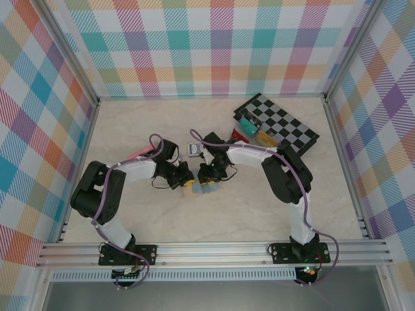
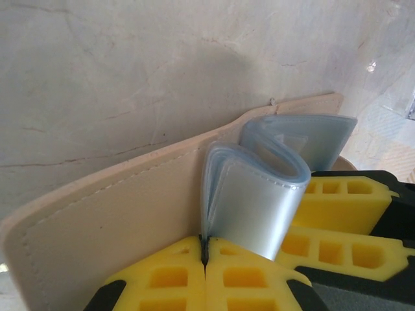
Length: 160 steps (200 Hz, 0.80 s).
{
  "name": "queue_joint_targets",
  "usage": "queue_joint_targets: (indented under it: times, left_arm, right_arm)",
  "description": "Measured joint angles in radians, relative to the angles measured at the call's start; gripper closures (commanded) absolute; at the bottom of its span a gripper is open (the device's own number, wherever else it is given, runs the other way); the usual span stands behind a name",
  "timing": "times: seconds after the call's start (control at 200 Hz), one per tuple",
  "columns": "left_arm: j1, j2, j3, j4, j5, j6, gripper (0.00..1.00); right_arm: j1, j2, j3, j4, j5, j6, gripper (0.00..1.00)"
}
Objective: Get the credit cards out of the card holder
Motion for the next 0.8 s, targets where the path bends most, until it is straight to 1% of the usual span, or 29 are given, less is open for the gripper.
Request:
queue_joint_targets:
  times: [0.07,0.155,0.25,0.38,0.47,0.515,0.6,0.685,0.74,0.8]
  left_arm:
    - [-0.001,0.001,0.025,-0.042,-0.012,0.023,1.0]
    - [-0.004,0.0,0.071,-0.114,-0.041,0.063,1.0]
    - [-0.005,0.0,0.149,-0.216,-0.092,0.145,1.0]
    - [-0.005,0.0,0.237,-0.328,-0.145,0.259,1.0]
    - [-0.005,0.005,0.275,-0.387,-0.165,0.325,0.79]
    - [-0.005,0.011,0.29,-0.412,-0.174,0.345,0.65]
    - [-0.005,0.024,0.319,-0.454,-0.198,0.373,0.44]
    - [-0.003,0.025,0.347,-0.493,-0.235,0.388,0.3]
    - [-0.001,0.022,0.368,-0.513,-0.256,0.402,0.21]
    - [0.003,0.01,0.389,-0.538,-0.289,0.41,0.12]
  right_arm:
    - [0.0,-0.01,-0.006,0.002,0.005,0.005,0.69]
    - [0.0,-0.041,-0.027,-0.002,0.027,0.014,0.63]
    - [0.001,-0.099,-0.04,-0.021,0.052,0.024,0.55]
    - [0.001,-0.2,-0.045,-0.029,0.074,0.043,0.47]
    - [0.001,-0.267,-0.045,-0.029,0.094,0.05,0.41]
    - [0.001,-0.299,-0.045,-0.029,0.111,0.054,0.38]
    - [-0.003,-0.359,-0.056,-0.029,0.158,0.053,0.31]
    - [-0.014,-0.432,-0.084,-0.034,0.233,0.053,0.24]
    - [-0.029,-0.484,-0.101,-0.039,0.283,0.049,0.13]
    - [-0.056,-0.543,-0.114,-0.048,0.34,0.039,0.06]
